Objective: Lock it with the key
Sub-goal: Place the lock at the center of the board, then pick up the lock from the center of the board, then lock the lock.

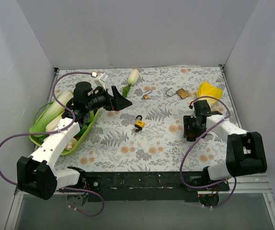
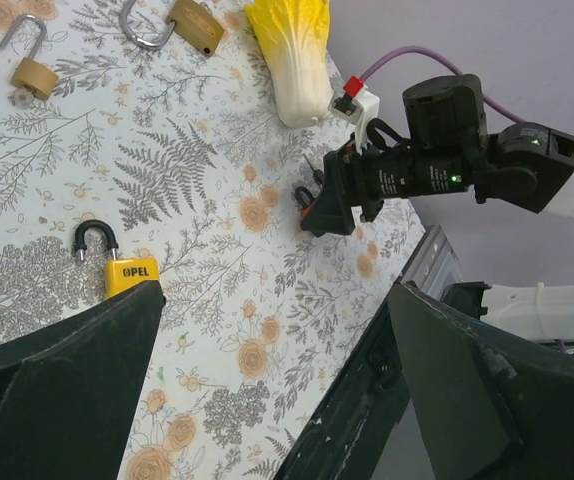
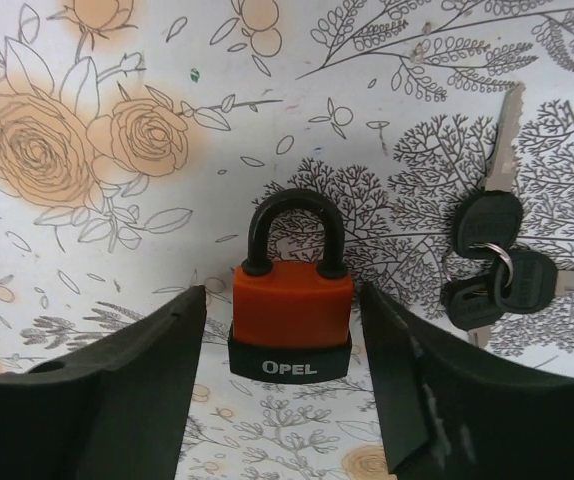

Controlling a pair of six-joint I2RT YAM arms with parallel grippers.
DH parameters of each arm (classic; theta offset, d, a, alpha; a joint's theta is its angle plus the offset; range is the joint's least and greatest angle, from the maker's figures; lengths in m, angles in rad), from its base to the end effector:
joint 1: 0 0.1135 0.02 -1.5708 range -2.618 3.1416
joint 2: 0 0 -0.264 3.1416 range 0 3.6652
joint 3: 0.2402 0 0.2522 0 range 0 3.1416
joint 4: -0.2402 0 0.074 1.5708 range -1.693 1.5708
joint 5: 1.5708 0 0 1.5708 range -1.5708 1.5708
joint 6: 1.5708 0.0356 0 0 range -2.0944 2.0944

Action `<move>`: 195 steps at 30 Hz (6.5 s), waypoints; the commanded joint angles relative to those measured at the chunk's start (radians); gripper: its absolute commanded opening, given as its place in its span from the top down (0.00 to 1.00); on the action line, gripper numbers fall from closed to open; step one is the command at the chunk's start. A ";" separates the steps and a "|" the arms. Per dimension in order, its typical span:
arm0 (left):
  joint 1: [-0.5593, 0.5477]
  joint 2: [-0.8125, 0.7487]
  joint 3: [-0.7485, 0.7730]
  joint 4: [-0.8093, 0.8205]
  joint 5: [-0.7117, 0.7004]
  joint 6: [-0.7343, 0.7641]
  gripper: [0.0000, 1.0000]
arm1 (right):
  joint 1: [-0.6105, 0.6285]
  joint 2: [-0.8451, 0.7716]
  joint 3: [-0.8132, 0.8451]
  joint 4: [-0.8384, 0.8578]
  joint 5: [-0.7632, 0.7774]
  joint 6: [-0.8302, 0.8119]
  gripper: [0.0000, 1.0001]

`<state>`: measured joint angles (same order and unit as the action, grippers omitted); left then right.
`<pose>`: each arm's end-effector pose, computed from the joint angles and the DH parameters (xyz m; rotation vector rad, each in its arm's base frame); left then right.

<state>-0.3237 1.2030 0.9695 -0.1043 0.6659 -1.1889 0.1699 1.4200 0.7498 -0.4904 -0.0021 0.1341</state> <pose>0.2523 -0.1078 0.3277 -0.4208 2.1616 -1.5782 0.2496 0.0429 0.1689 -0.0495 2.7346 0.0890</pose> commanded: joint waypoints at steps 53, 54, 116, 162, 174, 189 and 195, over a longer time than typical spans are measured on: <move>0.181 -0.092 0.048 -0.081 -0.129 -0.072 0.02 | 0.614 0.545 0.675 0.130 -0.053 -0.172 0.34; 0.183 -0.092 0.048 -0.081 -0.132 -0.074 0.02 | 0.615 0.550 0.675 0.131 -0.052 -0.172 0.37; 0.094 0.135 -0.129 -0.166 0.528 -0.057 0.54 | 0.885 -0.101 0.500 -0.134 -0.363 -1.059 0.99; -0.063 0.032 -0.118 -0.299 0.592 0.164 1.00 | 0.930 -0.139 0.497 -0.154 -0.310 -1.004 0.46; 0.025 -0.091 -0.206 0.147 0.632 -0.165 1.00 | 0.766 -0.247 0.549 -0.165 -0.278 -0.615 0.05; 0.025 -0.149 -0.153 0.448 0.512 -0.356 1.00 | 0.617 -0.197 0.632 -0.065 -0.597 -0.321 0.04; 0.025 -0.149 -0.156 0.532 0.474 -0.446 1.00 | 0.619 -0.197 0.592 -0.010 -0.610 -0.312 0.04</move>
<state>-0.3000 1.0771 0.7750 0.3191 1.1774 -1.5513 0.7868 1.2304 1.3521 -0.5865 -0.5812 -0.2146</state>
